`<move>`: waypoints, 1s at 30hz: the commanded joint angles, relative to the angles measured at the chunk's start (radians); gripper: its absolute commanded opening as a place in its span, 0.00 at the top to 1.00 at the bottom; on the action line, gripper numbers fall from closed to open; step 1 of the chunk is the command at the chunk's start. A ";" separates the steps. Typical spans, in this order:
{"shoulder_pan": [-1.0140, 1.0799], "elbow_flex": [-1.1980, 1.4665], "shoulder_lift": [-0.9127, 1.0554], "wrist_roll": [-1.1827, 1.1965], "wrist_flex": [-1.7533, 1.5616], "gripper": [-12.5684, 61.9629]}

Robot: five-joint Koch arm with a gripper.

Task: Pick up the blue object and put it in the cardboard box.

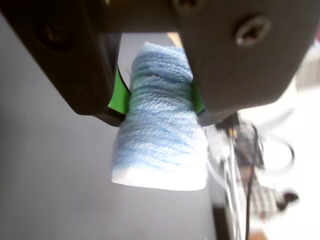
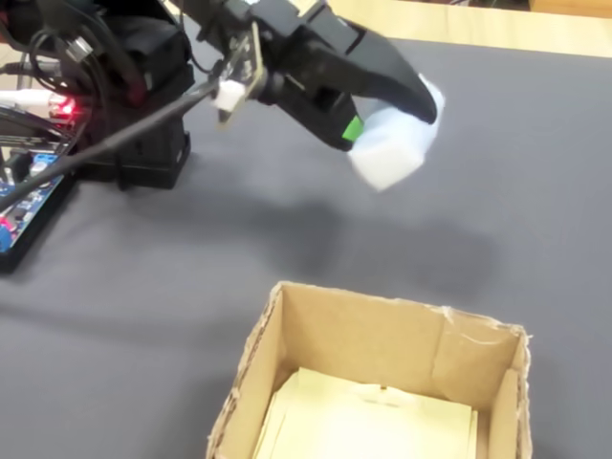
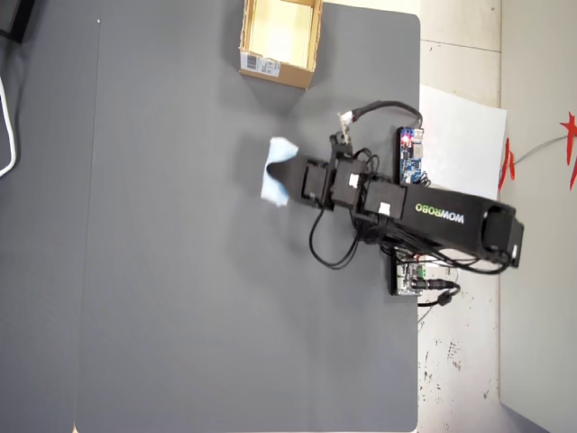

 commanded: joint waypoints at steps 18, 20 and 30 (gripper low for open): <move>0.502 -0.650 -0.476 -0.319 0.048 0.77; 0.522 -0.681 -0.515 -0.319 0.049 0.77; 0.588 -0.699 -0.588 -0.287 0.046 0.53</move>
